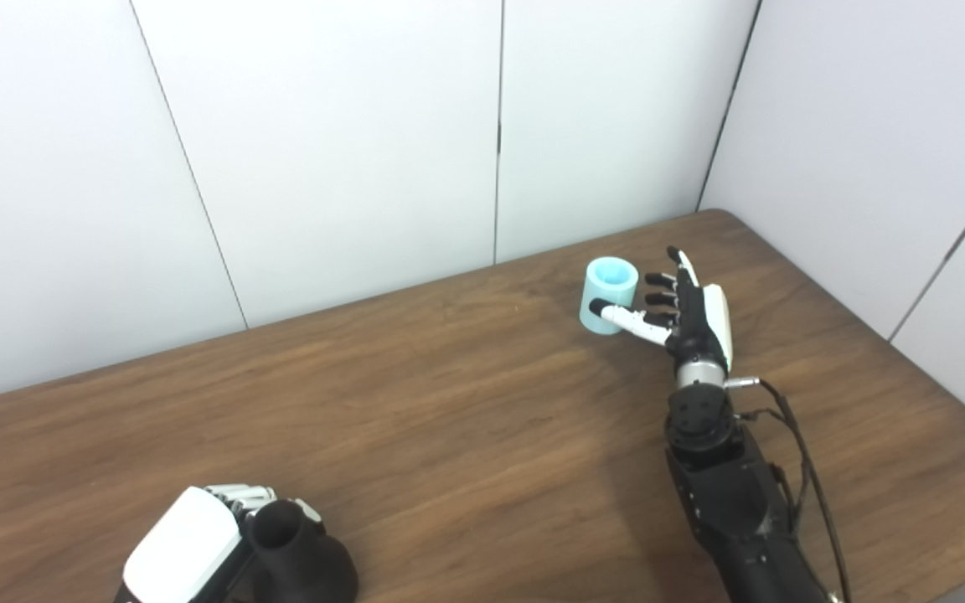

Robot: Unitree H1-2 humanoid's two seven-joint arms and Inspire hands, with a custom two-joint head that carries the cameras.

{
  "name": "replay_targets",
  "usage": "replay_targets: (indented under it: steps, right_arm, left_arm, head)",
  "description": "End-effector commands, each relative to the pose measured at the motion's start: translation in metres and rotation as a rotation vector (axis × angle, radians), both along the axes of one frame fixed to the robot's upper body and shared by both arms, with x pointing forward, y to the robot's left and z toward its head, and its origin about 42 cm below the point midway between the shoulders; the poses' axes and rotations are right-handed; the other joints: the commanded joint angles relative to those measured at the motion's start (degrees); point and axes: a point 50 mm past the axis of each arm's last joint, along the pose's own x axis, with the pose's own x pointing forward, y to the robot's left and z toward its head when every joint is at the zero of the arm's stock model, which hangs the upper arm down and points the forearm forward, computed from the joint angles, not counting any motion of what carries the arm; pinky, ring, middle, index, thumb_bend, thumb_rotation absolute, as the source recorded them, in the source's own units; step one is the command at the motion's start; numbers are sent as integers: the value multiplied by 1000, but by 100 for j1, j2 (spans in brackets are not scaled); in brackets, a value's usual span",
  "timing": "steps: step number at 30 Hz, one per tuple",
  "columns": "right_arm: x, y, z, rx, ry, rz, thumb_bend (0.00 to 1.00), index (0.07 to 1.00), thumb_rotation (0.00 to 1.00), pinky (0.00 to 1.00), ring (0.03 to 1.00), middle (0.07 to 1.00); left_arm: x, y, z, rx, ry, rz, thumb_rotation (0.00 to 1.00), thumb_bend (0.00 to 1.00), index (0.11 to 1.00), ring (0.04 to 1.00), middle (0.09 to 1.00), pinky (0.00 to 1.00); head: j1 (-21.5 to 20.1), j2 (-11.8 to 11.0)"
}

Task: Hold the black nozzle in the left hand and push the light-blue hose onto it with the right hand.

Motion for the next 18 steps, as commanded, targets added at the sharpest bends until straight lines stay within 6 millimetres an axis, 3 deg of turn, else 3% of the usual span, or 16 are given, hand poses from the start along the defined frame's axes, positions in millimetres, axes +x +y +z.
replay_targets:
  steps: [1, 5, 10, 12, 14, 16, 18]
  right_arm:
    - [16, 5, 23, -16, -88, 40, 971, 906, 339, 728, 847, 910]
    - [22, 10, 22, -21, -77, 46, 973, 896, 335, 704, 829, 895]
    - [30, 13, 22, -72, -57, 66, 977, 871, 374, 517, 665, 726]
    - [31, 17, 23, -69, -58, 80, 981, 870, 374, 531, 684, 745]
    - [33, 21, 23, -71, -53, 91, 979, 876, 365, 466, 616, 675]
    - [35, 25, 24, -85, -42, 104, 978, 883, 365, 289, 383, 421]
    - [36, 28, 24, -93, -26, 125, 986, 891, 378, 231, 313, 351]
  left_arm:
    - [-74, -5, -74, 29, 230, -36, 0, 521, 487, 460, 482, 355]
    - [-75, -5, -75, 31, 233, -39, 0, 521, 485, 460, 484, 352]
    - [-78, -4, -73, 29, 242, -38, 0, 521, 483, 465, 485, 356]
    - [-80, -3, -73, 27, 246, -36, 0, 521, 483, 465, 485, 357]
    - [-80, -2, -73, 26, 247, -34, 0, 521, 482, 464, 486, 357]
    - [-80, -2, -73, 25, 242, -36, 0, 521, 483, 462, 485, 357]
    - [-80, -2, -73, 26, 241, -37, 0, 521, 483, 461, 485, 357]
  head:
    - [-5, 2]
    - [38, -3]
    - [82, 20]
    - [81, 30]
    - [81, 30]
    - [97, 25]
    - [117, 18]
